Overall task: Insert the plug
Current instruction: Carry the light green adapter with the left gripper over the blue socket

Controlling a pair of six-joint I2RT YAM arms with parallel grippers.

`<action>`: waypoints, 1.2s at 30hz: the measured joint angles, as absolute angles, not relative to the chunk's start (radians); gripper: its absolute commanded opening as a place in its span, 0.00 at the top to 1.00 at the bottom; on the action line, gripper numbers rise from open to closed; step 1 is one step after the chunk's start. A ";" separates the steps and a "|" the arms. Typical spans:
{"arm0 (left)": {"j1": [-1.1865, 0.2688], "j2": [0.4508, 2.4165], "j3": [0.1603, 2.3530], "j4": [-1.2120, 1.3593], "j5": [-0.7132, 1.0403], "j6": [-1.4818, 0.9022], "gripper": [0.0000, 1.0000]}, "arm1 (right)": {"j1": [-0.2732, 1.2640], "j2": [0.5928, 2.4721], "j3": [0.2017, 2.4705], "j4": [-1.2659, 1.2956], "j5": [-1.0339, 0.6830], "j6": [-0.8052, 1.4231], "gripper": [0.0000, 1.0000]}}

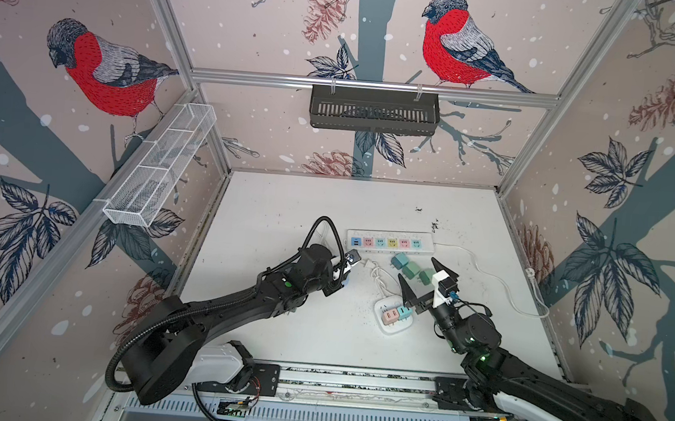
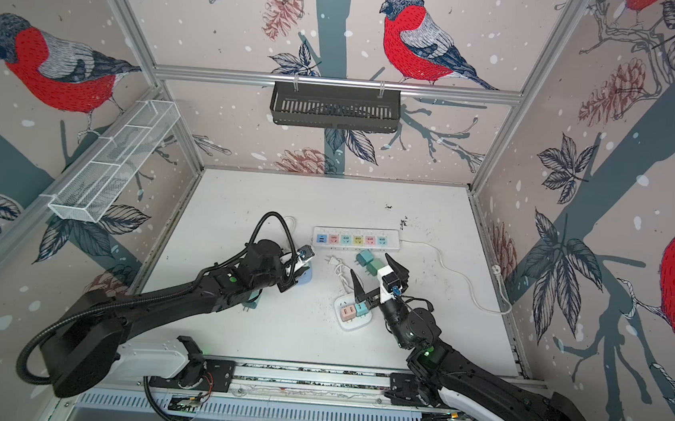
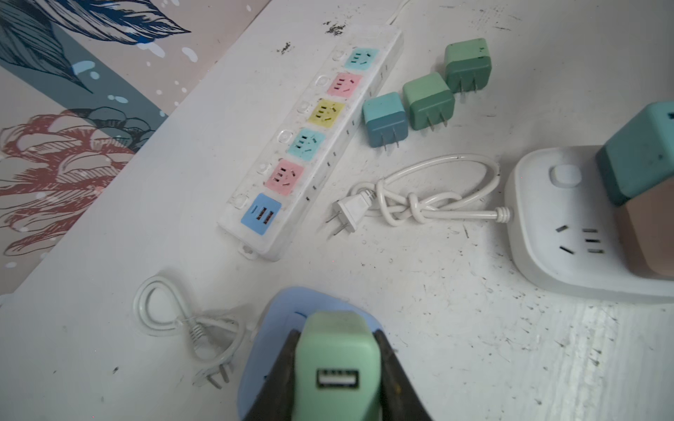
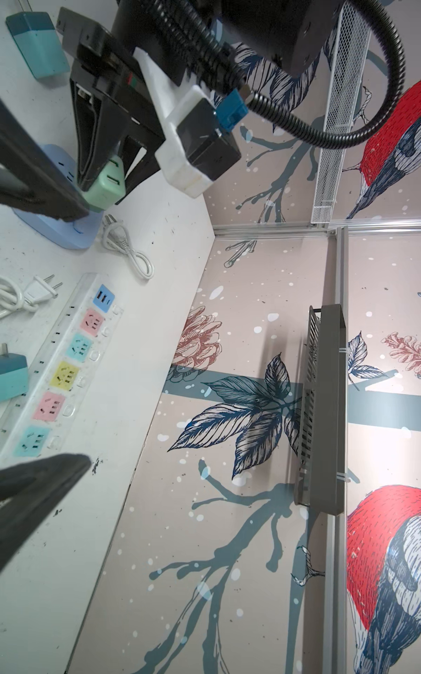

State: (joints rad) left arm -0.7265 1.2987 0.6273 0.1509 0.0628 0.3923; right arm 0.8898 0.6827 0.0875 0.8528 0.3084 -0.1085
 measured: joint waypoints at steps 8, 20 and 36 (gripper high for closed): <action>-0.714 1.377 0.667 0.096 0.052 0.400 1.00 | 0.876 0.683 0.088 0.852 0.296 -0.082 0.00; -0.703 1.403 0.662 0.093 0.051 0.429 1.00 | 0.836 0.694 0.099 0.833 0.293 -0.022 0.00; -0.701 1.469 0.687 0.126 0.041 0.453 1.00 | 0.813 0.701 0.105 0.809 0.270 0.023 0.00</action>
